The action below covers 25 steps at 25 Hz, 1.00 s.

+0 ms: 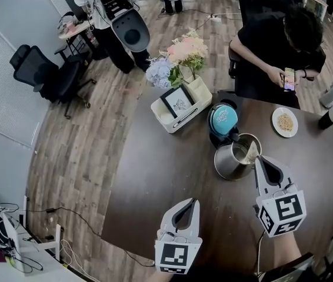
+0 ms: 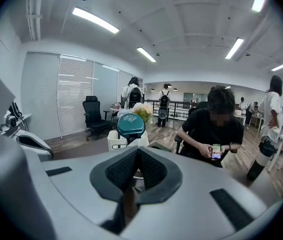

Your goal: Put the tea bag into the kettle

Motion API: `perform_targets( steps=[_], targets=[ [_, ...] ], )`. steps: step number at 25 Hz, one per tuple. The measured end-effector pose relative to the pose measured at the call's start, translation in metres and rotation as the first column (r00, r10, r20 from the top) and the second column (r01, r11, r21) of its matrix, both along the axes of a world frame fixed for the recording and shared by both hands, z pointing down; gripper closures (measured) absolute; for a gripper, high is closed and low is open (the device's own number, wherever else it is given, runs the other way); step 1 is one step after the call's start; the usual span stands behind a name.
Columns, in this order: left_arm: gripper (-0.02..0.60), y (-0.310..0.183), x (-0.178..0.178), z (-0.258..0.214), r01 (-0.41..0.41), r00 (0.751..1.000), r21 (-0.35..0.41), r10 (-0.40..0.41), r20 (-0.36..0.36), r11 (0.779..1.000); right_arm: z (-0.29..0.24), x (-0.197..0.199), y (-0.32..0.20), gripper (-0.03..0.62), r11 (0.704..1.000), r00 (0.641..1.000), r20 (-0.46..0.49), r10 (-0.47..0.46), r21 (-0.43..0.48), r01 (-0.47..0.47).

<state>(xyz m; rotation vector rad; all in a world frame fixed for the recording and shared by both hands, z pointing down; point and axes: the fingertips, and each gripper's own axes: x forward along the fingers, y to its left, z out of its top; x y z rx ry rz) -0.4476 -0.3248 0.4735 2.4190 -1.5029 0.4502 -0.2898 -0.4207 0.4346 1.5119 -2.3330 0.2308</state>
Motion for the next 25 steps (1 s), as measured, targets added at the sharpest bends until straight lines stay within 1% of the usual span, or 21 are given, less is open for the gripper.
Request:
perform_targets(
  steps=[7,12,17,20,25],
  targets=[
    [0.577,-0.005,-0.002,0.012,-0.004,1.000,-0.019,0.004,0.005,1.000,0.021,0.001,-0.004,0.586,1.000,0.999,-0.029,0.013,-0.027,-0.013],
    [0.577,-0.010,0.004,0.016,-0.004,1.000,-0.032,0.003,-0.028,0.999,0.030,0.000,-0.009,0.586,0.999,0.999,-0.040,0.014,-0.042,-0.016],
    [0.577,-0.008,0.009,0.018,-0.027,0.999,-0.042,0.026,-0.028,0.999,0.034,0.002,-0.007,0.586,0.998,0.999,-0.050,0.017,-0.060,-0.020],
    [0.577,-0.008,0.009,0.019,-0.018,0.999,-0.045,0.016,-0.042,0.999,0.036,0.003,-0.006,0.586,0.998,0.999,-0.049,0.015,-0.068,-0.018],
    [0.577,-0.007,0.006,0.021,-0.006,0.999,-0.047,0.004,-0.046,0.999,0.042,-0.001,-0.007,0.586,0.997,0.999,-0.052,0.009,-0.076,-0.013]
  ],
)
